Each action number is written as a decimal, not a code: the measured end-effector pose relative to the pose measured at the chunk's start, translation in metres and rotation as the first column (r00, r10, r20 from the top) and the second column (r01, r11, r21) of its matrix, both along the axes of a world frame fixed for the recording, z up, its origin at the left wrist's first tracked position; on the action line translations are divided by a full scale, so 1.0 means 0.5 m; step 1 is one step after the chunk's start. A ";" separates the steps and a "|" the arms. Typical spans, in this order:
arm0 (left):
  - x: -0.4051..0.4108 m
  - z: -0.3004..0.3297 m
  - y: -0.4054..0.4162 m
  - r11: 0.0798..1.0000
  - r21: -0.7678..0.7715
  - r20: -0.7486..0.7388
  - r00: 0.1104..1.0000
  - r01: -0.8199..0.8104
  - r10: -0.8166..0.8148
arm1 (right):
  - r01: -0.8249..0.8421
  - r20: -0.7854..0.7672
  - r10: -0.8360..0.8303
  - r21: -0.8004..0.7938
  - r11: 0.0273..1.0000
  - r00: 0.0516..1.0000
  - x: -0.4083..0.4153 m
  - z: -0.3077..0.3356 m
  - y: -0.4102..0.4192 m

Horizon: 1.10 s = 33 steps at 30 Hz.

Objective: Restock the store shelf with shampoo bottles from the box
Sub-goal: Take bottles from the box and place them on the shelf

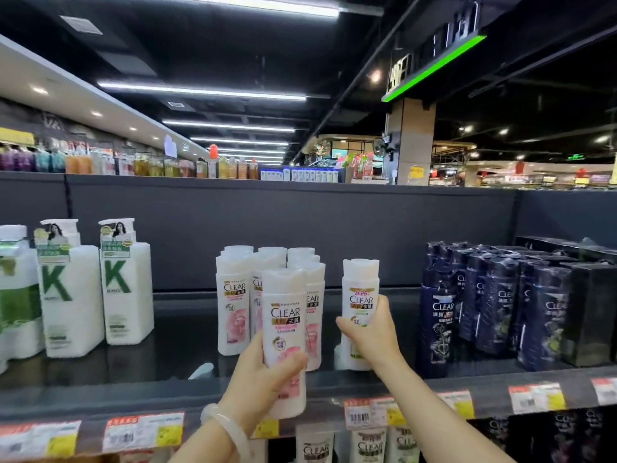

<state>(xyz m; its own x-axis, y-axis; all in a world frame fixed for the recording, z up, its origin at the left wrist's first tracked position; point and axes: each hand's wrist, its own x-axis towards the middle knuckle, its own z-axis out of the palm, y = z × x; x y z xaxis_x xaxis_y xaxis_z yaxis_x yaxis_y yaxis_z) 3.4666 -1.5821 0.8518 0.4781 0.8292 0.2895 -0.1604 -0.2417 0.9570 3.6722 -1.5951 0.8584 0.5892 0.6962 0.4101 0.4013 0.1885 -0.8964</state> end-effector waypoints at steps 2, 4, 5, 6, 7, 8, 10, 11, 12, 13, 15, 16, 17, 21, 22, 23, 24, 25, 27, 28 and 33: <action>0.003 0.004 -0.001 1.000 0.015 -0.010 1.000 -0.010 0.010 | -0.012 -0.019 0.012 -0.006 1.000 1.000 0.005 -0.014 0.006; 0.005 0.007 -0.003 0.999 0.024 -0.017 0.999 -0.030 0.031 | -0.030 -0.018 0.030 -0.006 1.000 0.999 0.013 -0.021 0.008; 0.006 0.007 -0.004 0.999 0.026 -0.017 0.999 -0.037 0.038 | -0.041 -0.011 0.041 -0.010 0.999 0.999 0.016 -0.023 0.007; 0.007 0.008 -0.005 0.999 0.028 -0.017 0.999 -0.042 0.042 | -0.050 -0.005 0.050 -0.015 0.999 0.999 0.019 -0.024 0.007; 0.008 0.008 -0.007 0.998 0.032 -0.017 0.999 -0.046 0.046 | -0.056 -0.001 0.056 -0.020 0.998 0.998 0.021 -0.025 0.007; 0.008 0.007 -0.009 0.998 0.036 -0.015 0.999 -0.051 0.052 | -0.058 0.003 0.058 -0.023 0.998 0.998 0.021 -0.026 0.009; 0.007 0.006 -0.011 0.997 0.039 -0.007 0.998 -0.061 0.062 | -0.056 0.005 0.056 -0.024 0.998 0.998 0.022 -0.028 0.014; 0.006 0.005 -0.011 0.997 0.039 -0.008 0.998 -0.064 0.065 | -0.055 0.002 0.055 -0.023 0.998 0.998 0.023 -0.029 0.016; 0.005 0.005 -0.012 0.997 0.040 -0.011 0.998 -0.065 0.065 | -0.056 -0.001 0.056 -0.022 0.998 0.998 0.023 -0.030 0.018; 0.004 0.005 -0.012 0.997 0.040 -0.011 0.998 -0.064 0.065 | -0.056 -0.002 0.056 -0.021 0.998 0.998 0.024 -0.031 0.020; 0.001 0.006 -0.013 0.997 0.036 -0.003 0.998 -0.067 0.067 | -0.054 -0.003 0.054 -0.022 0.998 0.999 0.025 -0.033 0.022; -0.001 0.007 -0.013 0.997 0.036 0.002 0.998 -0.070 0.070 | -0.053 -0.004 0.053 -0.023 0.998 0.999 0.025 -0.034 0.023; -0.003 0.008 -0.013 0.997 0.037 0.006 0.997 -0.074 0.074 | -0.055 -0.006 0.055 -0.023 0.998 0.998 0.026 -0.035 0.023; -0.011 0.017 0.000 0.994 0.050 0.011 0.995 -0.101 0.100 | -0.102 -0.031 0.101 -0.026 0.994 0.994 0.027 -0.024 0.010; -0.015 0.023 0.007 0.992 0.047 0.020 0.993 -0.114 0.113 | -0.115 -0.038 0.114 -0.020 0.993 0.993 0.028 -0.019 0.003; -0.019 0.030 0.014 0.991 0.045 0.025 0.992 -0.129 0.128 | -0.116 -0.043 0.116 -0.009 0.993 0.992 0.027 -0.013 -0.005; -0.022 0.039 0.021 0.989 0.049 0.026 0.990 -0.139 0.138 | -0.096 -0.036 0.097 0.009 0.995 0.995 0.025 -0.007 -0.014; -0.025 0.048 0.029 0.988 0.053 0.024 0.989 -0.144 0.143 | -0.055 -0.016 0.056 0.036 0.998 0.998 0.020 0.001 -0.024; -0.029 0.061 0.046 0.987 0.055 0.013 0.989 -0.151 0.150 | 0.039 0.049 -0.045 0.117 0.992 0.998 0.007 0.017 -0.044; -0.029 0.064 0.055 0.987 0.051 0.005 0.988 -0.153 0.153 | 0.071 0.086 -0.085 0.158 0.985 0.993 -0.002 0.024 -0.053; -0.029 0.047 0.095 0.992 -0.018 -0.053 0.991 -0.125 0.124 | 0.078 0.230 -0.135 0.239 0.968 0.964 -0.058 0.035 -0.084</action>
<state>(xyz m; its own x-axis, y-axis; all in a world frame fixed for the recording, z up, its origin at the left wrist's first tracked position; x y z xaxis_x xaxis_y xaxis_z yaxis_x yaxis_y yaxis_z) 3.4523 -1.5344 0.8755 0.3844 0.8889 0.2490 -0.0807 -0.2363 0.9683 3.6434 -1.6371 0.8757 0.5179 0.5076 0.6885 0.6298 0.3183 -0.7085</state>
